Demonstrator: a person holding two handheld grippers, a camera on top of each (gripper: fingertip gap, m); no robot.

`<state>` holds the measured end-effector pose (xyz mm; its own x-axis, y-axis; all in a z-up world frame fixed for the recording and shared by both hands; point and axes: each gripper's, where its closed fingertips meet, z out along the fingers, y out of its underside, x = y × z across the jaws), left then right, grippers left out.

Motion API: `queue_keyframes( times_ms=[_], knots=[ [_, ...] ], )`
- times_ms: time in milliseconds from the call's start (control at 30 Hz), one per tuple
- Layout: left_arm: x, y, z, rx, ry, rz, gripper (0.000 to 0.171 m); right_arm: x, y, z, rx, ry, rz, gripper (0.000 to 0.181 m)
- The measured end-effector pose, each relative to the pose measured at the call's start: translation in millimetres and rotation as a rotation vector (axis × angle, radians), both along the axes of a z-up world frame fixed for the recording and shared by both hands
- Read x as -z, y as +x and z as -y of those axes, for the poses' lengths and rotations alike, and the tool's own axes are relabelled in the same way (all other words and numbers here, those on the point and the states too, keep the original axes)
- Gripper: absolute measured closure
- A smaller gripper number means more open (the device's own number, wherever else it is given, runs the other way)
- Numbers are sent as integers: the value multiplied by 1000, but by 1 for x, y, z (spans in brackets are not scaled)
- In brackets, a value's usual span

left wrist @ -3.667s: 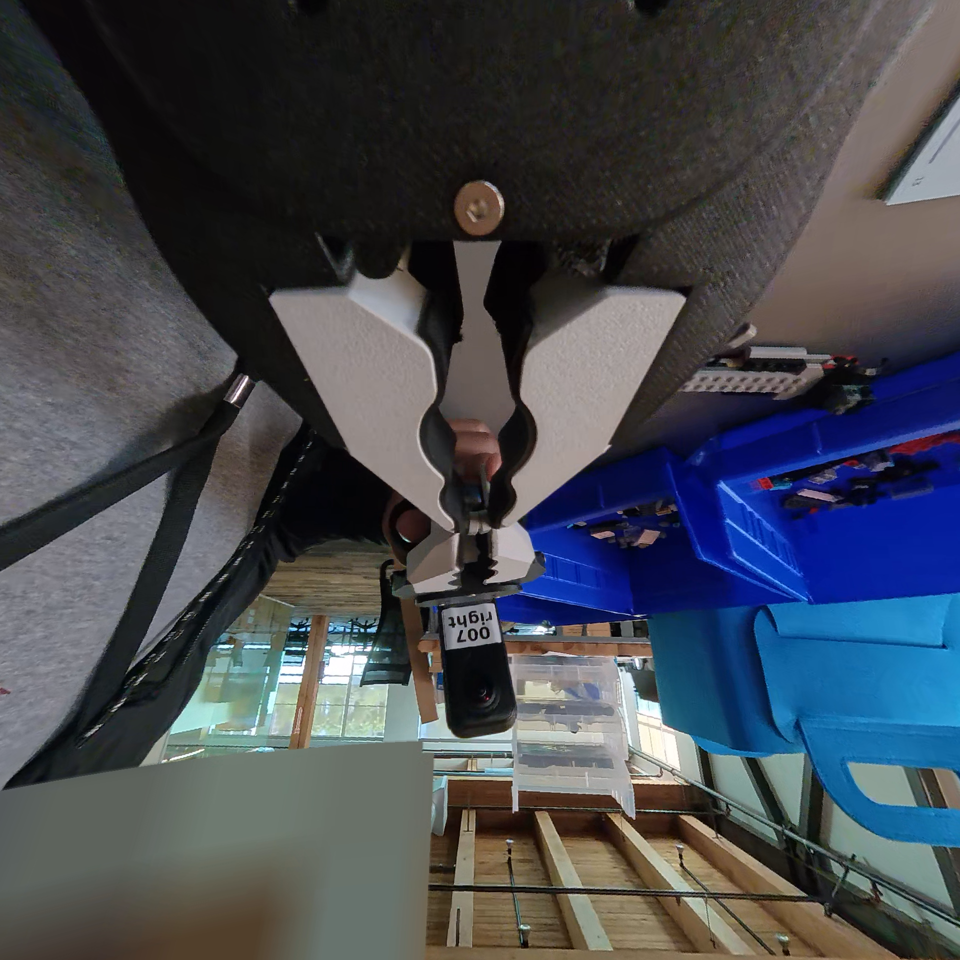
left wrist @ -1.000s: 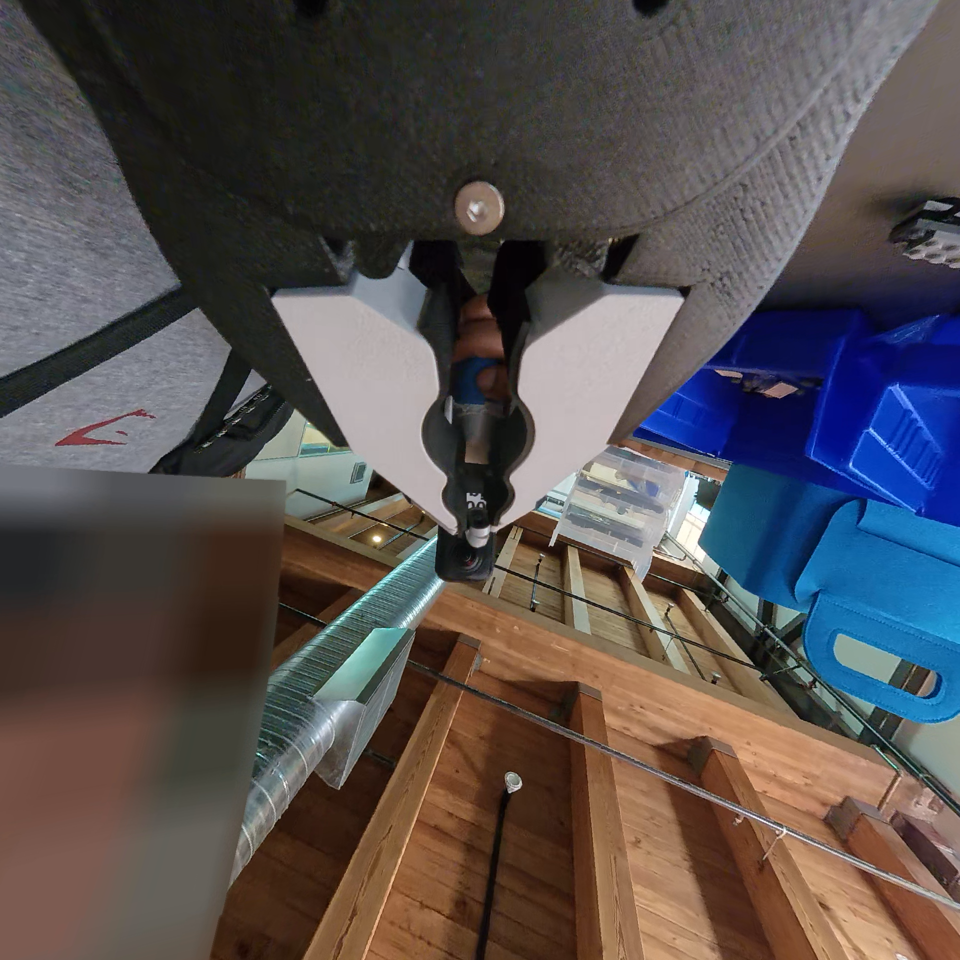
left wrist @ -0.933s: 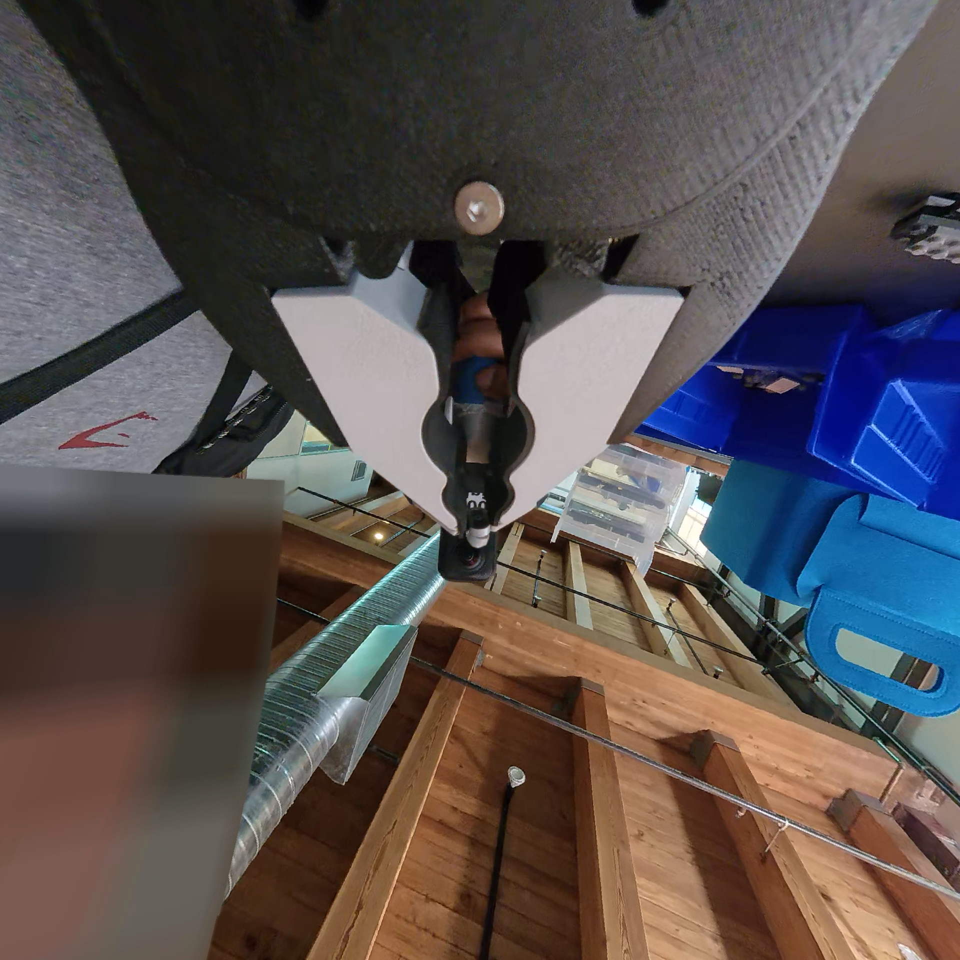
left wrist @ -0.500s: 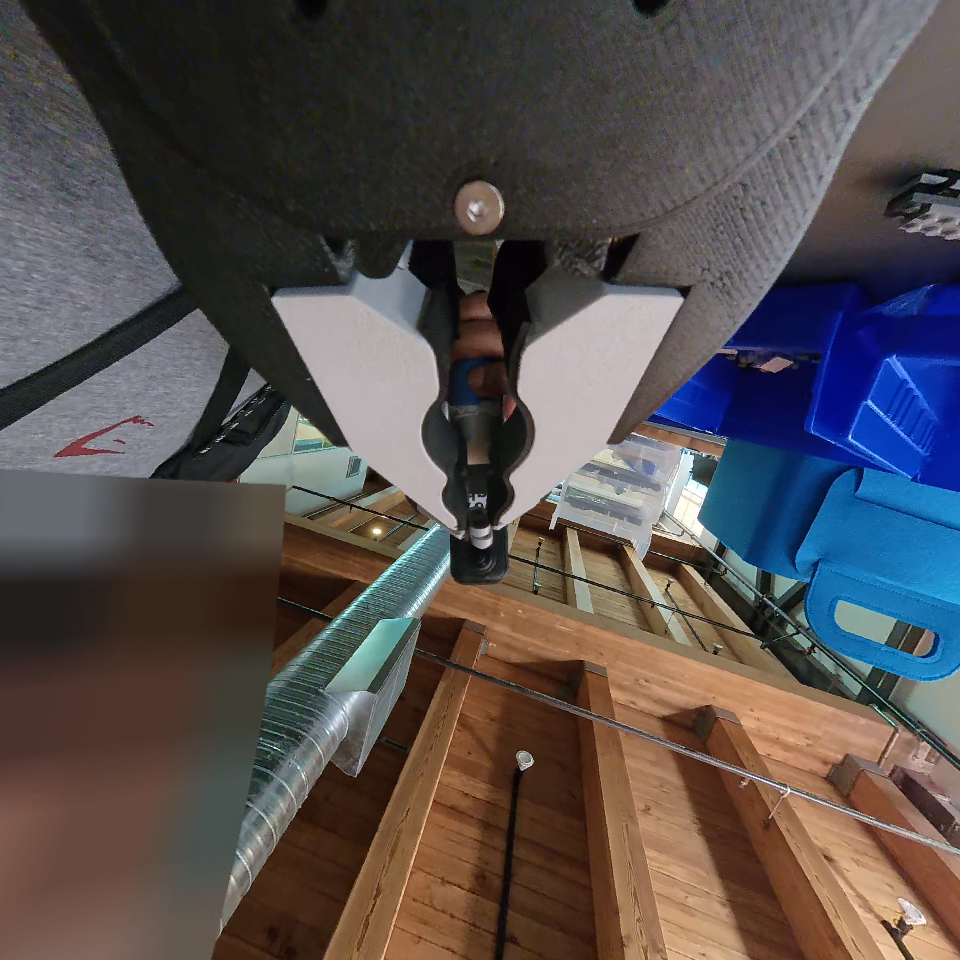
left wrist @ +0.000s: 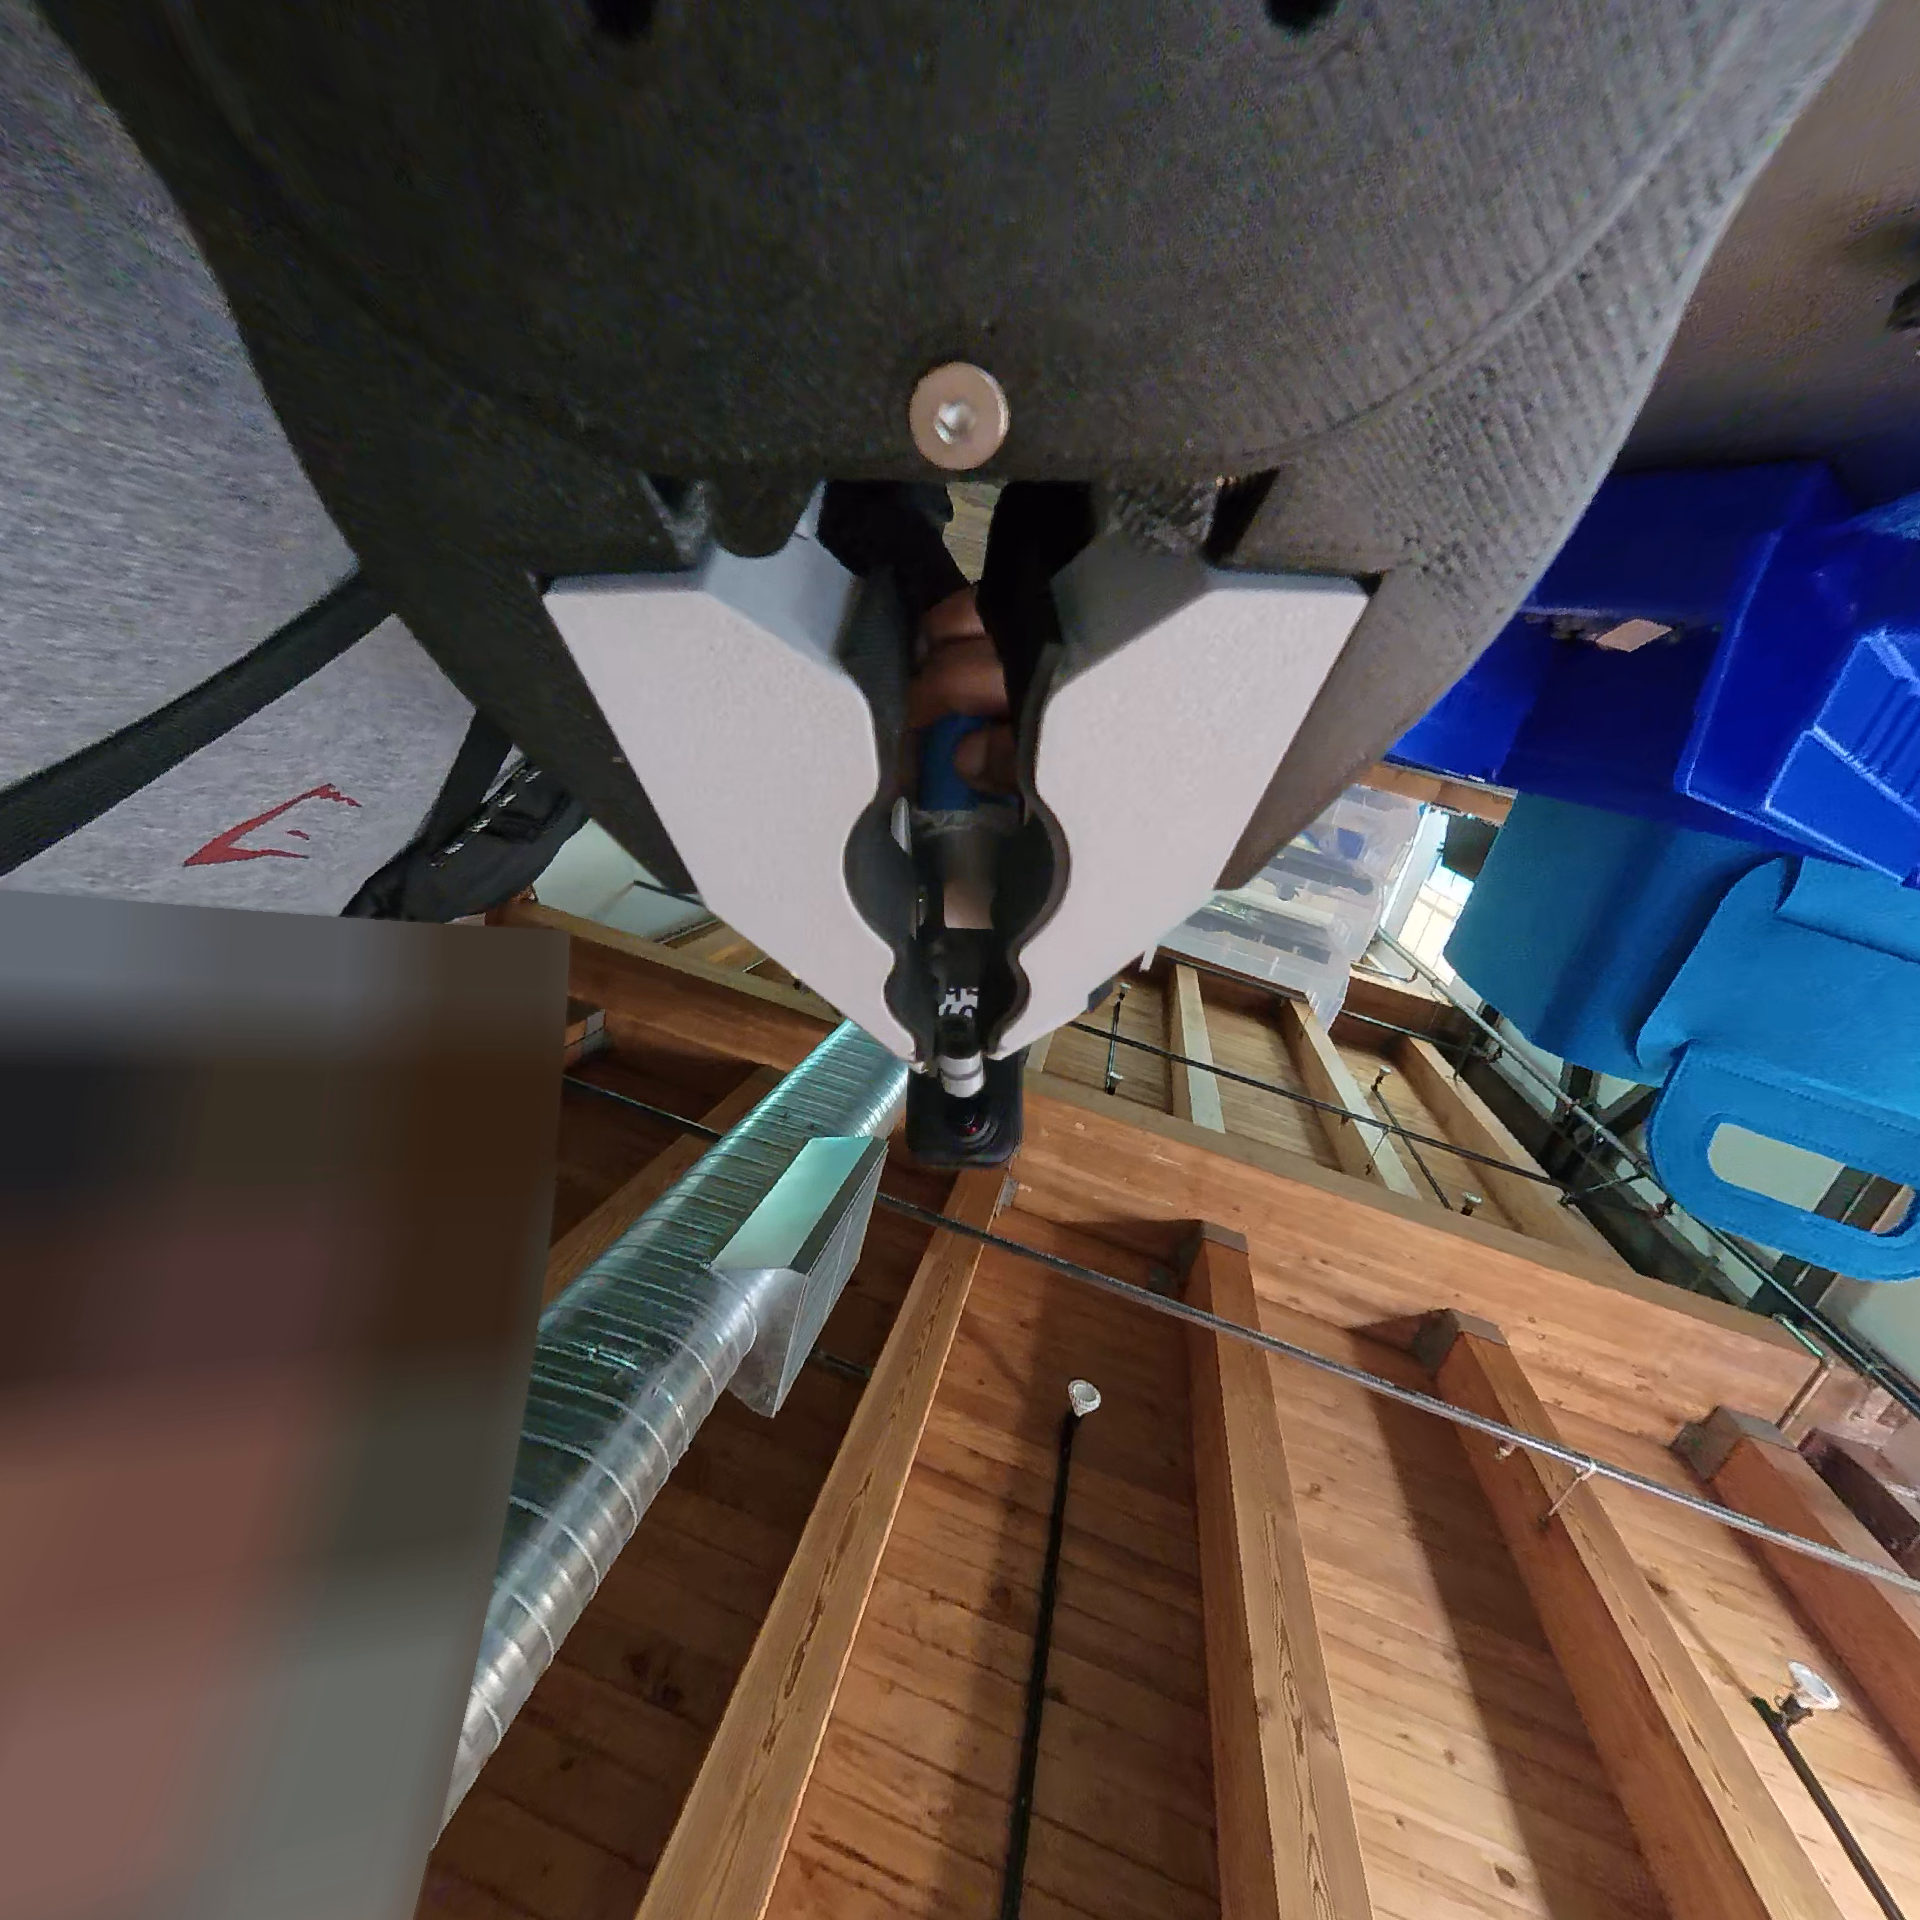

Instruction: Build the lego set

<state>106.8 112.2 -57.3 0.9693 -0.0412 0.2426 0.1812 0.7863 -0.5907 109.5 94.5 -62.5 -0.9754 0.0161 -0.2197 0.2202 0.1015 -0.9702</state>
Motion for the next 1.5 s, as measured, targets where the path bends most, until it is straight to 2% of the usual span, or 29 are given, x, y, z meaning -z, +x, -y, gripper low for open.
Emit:
queue_keyframes(
  times_ms=[633,767,867,1000,1200,1233,1367,1500],
  knots=[
    [-9,6,18,-26,74,-50,163,-11,4,15,13,60,-166,167],
    [-7,-1,19,-35,72,-15,163,-8,-1,16,36,83,-201,166],
    [-2,-10,26,-76,70,28,163,-1,-18,9,95,83,-196,166],
    [3,-21,38,-127,98,85,163,22,-48,-16,213,69,-116,166],
    [25,-50,65,-324,193,265,163,65,-65,-48,314,67,11,166],
    [23,-49,67,-339,199,254,163,69,-66,-51,320,59,24,166],
    [22,-50,70,-396,188,240,163,82,-61,-49,288,87,35,166],
    [18,-48,68,-387,158,214,163,98,-45,-34,170,185,9,166]
  ],
)
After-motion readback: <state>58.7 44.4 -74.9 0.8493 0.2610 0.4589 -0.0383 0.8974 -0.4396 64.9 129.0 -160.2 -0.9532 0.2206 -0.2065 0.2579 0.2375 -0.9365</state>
